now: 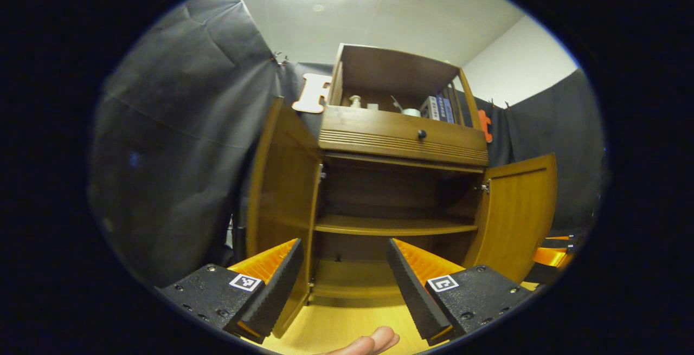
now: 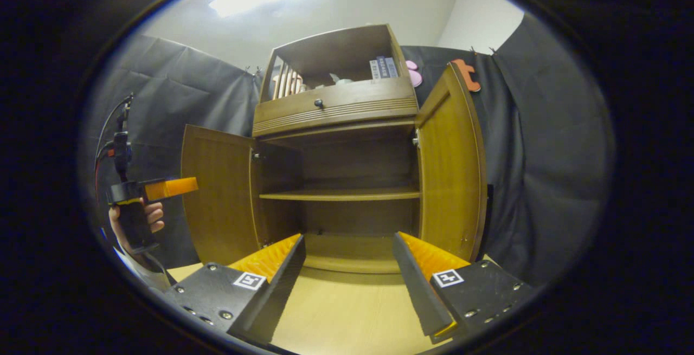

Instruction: Open the right door of the double-door shoe cabinet with the right hand, and open the left door with the left hand.

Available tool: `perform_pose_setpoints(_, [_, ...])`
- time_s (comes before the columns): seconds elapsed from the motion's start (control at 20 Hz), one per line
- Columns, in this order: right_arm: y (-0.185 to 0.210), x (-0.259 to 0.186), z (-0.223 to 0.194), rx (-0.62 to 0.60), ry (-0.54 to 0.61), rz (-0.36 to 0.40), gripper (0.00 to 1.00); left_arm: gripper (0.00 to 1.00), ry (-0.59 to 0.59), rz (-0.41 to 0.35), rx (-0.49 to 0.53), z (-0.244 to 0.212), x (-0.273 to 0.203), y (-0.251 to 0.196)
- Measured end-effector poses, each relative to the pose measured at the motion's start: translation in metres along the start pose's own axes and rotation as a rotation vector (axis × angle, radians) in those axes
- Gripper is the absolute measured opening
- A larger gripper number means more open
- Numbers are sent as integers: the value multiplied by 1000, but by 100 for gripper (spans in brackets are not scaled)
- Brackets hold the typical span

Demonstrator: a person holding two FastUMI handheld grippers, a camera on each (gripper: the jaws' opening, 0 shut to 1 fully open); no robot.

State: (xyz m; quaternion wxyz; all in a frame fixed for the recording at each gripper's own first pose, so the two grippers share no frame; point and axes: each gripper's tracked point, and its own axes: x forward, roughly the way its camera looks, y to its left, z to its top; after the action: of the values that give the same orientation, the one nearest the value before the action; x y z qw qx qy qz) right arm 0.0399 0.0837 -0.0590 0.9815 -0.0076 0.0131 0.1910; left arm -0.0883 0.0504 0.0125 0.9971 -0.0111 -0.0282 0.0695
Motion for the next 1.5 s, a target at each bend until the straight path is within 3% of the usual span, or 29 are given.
perform_pose_setpoints(0.15, [-8, 3, -4, 4, -3, -49, 96, 96, 42, -24, 44, -21, 25, -47])
perform_pose_setpoints(0.25, [-11, 4, -2, 1, -11, -81, 93, 92, 81, -28, 103, -35, 38, -80])
perform_pose_setpoints(0.3, [-11, 4, 0, 3, -14, -94, 99, 96, 88, -57, 122, -40, 42, -101])
perform_pose_setpoints(0.4, [-15, 2, -2, 2, -18, -137, 94, 92, 106, -111, 130, -52, 48, -137])
perform_pose_setpoints(0.55, [-16, 1, -7, -22, -15, -190, 93, 99, 119, -156, 138, -72, 50, -163])
perform_pose_setpoints(0.7, [-13, 9, -18, -15, 7, -192, 94, 98, 131, -159, 189, -83, 54, -163])
perform_pose_setpoints(0.8, [-12, 12, -24, -17, 18, -199, 96, 97, 128, -111, 209, -80, 53, -147])
perform_pose_setpoints(0.9, [-9, 16, -28, -10, 27, -207, 96, 97, 115, -93, 186, -73, 53, -135])
perform_pose_setpoints(1.1, [20, 17, -23, -26, 20, -152, 96, 99, 101, -83, 155, -62, 48, -118])
perform_pose_setpoints(1.5, [40, 24, -16, -61, -4, -159, 96, 97, 79, -97, 127, -52, 40, -108])
